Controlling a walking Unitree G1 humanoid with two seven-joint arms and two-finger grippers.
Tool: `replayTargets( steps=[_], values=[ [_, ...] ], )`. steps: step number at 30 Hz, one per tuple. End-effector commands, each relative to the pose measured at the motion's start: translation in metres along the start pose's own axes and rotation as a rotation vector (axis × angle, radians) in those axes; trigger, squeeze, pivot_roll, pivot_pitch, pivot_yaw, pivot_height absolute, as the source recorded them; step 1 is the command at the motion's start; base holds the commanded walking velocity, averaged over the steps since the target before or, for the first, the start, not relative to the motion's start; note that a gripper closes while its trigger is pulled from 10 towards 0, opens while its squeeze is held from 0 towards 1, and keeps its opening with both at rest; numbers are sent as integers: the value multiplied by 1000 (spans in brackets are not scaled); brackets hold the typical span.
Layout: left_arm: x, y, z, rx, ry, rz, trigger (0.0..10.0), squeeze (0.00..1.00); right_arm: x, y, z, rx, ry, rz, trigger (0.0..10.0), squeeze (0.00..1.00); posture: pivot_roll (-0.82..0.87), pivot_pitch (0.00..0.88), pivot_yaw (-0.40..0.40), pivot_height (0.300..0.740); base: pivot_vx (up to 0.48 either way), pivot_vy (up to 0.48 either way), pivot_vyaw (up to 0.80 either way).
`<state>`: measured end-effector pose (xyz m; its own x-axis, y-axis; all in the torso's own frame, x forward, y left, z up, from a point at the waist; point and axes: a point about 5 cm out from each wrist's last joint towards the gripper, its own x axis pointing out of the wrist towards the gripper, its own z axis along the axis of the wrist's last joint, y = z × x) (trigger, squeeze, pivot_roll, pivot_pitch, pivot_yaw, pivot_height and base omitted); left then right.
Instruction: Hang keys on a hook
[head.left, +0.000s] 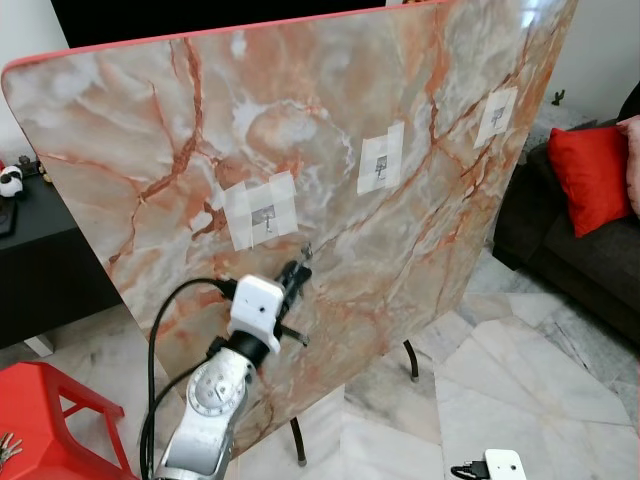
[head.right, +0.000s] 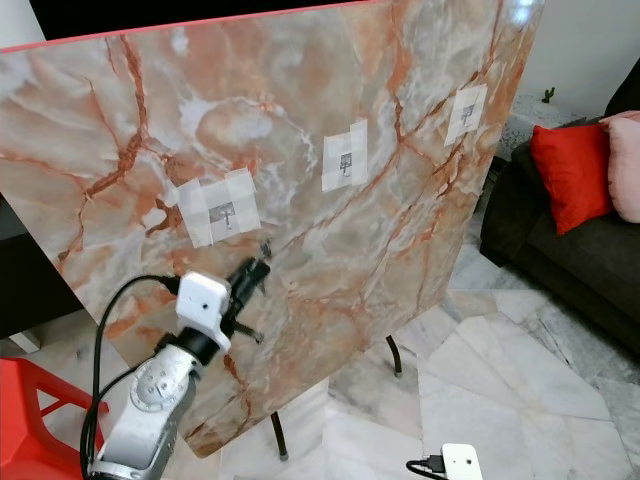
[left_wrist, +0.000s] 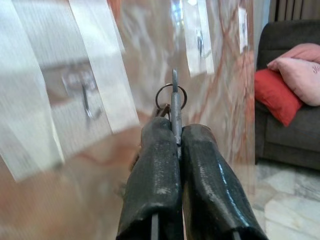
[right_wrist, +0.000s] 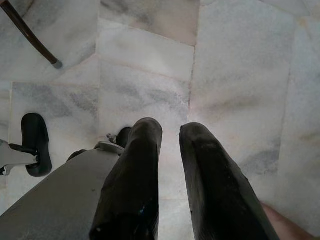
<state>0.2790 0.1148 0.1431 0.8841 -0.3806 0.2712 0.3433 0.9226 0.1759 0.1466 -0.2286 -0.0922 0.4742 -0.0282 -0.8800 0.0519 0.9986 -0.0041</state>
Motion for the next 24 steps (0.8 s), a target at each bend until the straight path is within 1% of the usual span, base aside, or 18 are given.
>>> replayTargets(
  steps=[1,7,10,24],
  values=[
    [3,2,6,-7,-16,8,10000,0,0,-2,2,2,-5,-6,10000,0,92,0,-72,740,0,0,0],
    [4,8,12,-14,-36,49,10000,0,0,-2,2,1,-5,-5,10000,0,92,0,-73,740,0,0,0],
    [4,10,12,-15,-34,53,10000,0,0,-2,2,1,-4,-5,10000,0,92,0,-72,740,0,0,0],
    [2,14,5,-8,25,88,10000,0,0,-2,2,-9,2,-4,10000,0,92,0,-73,740,0,0,0]
  ],
)
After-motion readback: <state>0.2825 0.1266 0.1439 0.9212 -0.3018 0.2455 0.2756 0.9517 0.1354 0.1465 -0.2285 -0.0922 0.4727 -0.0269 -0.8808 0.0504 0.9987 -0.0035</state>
